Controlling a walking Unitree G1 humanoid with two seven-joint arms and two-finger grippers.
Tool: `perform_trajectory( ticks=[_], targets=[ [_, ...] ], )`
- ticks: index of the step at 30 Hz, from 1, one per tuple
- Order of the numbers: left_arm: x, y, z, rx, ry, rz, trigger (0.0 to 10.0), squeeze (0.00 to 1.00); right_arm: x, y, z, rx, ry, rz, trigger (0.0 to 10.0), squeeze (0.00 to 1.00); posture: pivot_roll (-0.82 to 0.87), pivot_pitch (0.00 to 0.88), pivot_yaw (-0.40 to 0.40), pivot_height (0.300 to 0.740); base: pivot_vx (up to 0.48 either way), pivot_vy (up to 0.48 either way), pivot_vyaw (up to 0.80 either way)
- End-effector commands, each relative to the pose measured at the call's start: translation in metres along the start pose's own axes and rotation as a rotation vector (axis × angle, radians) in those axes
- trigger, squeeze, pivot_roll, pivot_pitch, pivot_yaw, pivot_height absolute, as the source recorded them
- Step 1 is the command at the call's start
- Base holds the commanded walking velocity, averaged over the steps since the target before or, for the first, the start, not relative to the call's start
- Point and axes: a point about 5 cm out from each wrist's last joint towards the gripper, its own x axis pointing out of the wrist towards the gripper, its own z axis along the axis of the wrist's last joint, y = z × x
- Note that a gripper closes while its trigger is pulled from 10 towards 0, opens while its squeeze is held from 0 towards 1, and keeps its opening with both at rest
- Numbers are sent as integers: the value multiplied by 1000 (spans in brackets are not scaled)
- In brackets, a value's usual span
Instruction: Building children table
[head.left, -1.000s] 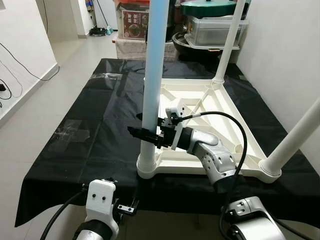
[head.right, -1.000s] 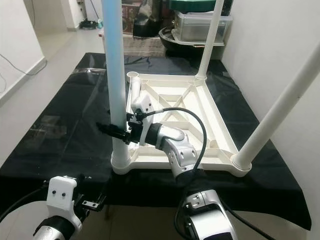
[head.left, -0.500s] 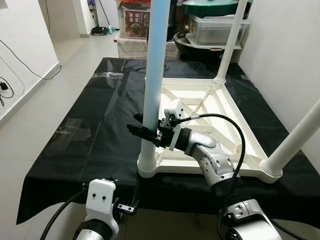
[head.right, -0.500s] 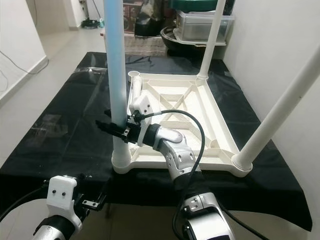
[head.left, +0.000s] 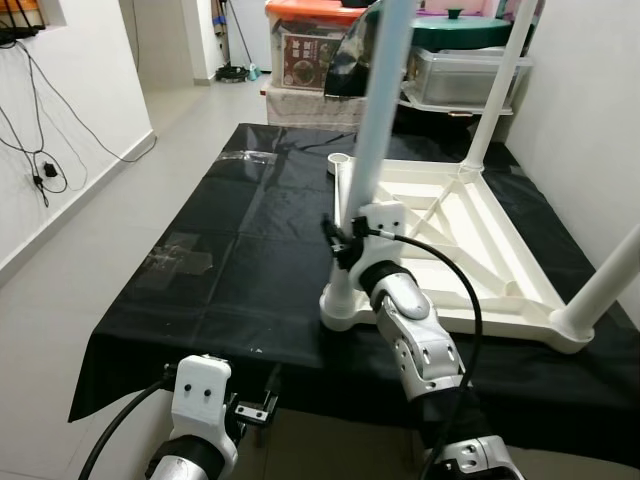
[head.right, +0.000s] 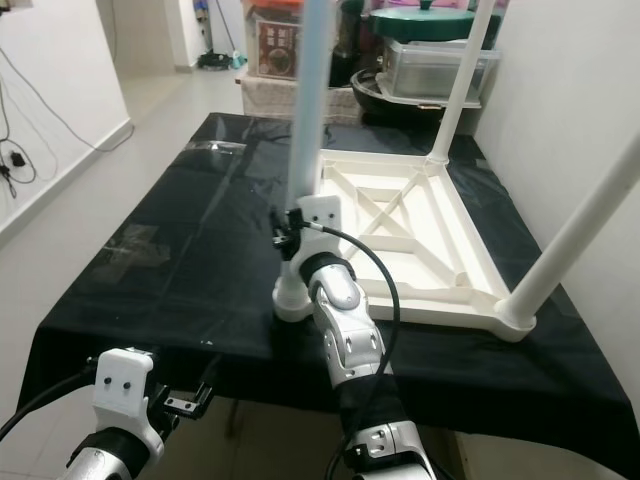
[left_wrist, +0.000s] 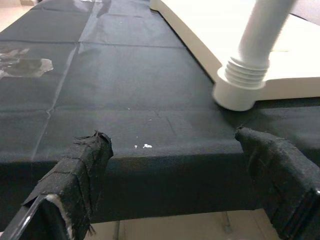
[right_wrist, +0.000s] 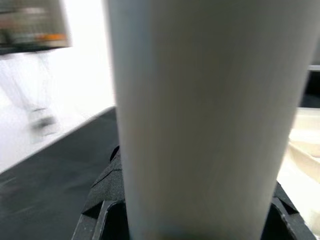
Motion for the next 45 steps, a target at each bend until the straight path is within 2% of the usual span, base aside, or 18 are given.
perform_trajectory(
  ticks=[1,3,7,9,16,17,18,19,20,21,22,23,24,25,33,35,41,45],
  targets=[
    [0,1,-5,7,30,5,10000,0,-9,-25,-19,-19,109,-200,0,0,140,89,-50,740,0,0,0],
    [0,2,-5,8,30,7,10000,0,-21,-20,-18,38,156,-378,0,0,140,79,-53,740,0,0,0],
    [0,1,-6,8,29,7,10000,0,-25,-12,-20,81,191,-415,0,0,140,79,-53,740,0,0,0],
    [1,1,-6,8,29,6,10000,0,-31,6,-24,128,236,-421,0,0,140,73,-55,740,0,0,0],
    [2,1,-7,7,30,5,10000,0,-32,14,-25,119,236,-399,0,0,140,69,-56,740,0,0,0],
    [2,1,-7,6,31,3,10000,0,-31,17,-23,106,200,-345,10000,0,134,63,-54,740,0,0,0],
    [2,1,-7,6,31,3,10000,0,-31,17,-23,106,200,-345,10000,0,134,63,-54,740,0,0,0],
    [2,1,-8,7,32,2,10000,0,-29,17,-20,93,148,-284,10000,843,132,56,-55,740,0,0,0],
    [2,1,-8,7,32,2,10000,0,-29,17,-20,93,148,-284,10000,843,132,56,-55,740,0,0,0],
    [3,1,-8,7,32,0,10000,0,-28,14,-19,71,118,-237,10000,1000,135,51,-56,740,0,0,0],
    [3,1,-9,8,33,-2,10000,0,-26,7,-20,64,104,-207,10000,1000,136,48,-54,740,0,0,0],
    [4,1,-9,10,33,-3,10000,0,-24,-2,-21,32,87,-185,10000,498,135,47,-54,740,0,0,0],
    [4,1,-9,10,33,-3,10000,0,-24,-2,-21,32,87,-185,10000,498,135,47,-54,740,0,0,0],
    [5,2,-9,12,33,-4,10000,0,-20,-18,-23,30,78,-143,10000,0,135,47,-52,740,0,0,0],
    [7,3,-9,17,31,-5,10000,0,-7,-35,-20,85,62,108,10000,0,134,44,-49,740,0,0,0],
    [9,3,-9,20,29,-3,10000,0,5,-44,-11,136,92,376,10000,0,141,42,-52,740,0,0,0],
    [10,4,-9,24,25,1,10000,0,9,-42,-3,186,145,678,10000,0,150,38,-55,740,0,0,0],
    [11,4,-9,25,24,2,10000,0,11,-40,-1,192,162,779,10000,0,154,36,-55,740,0,0,0]
  ],
)
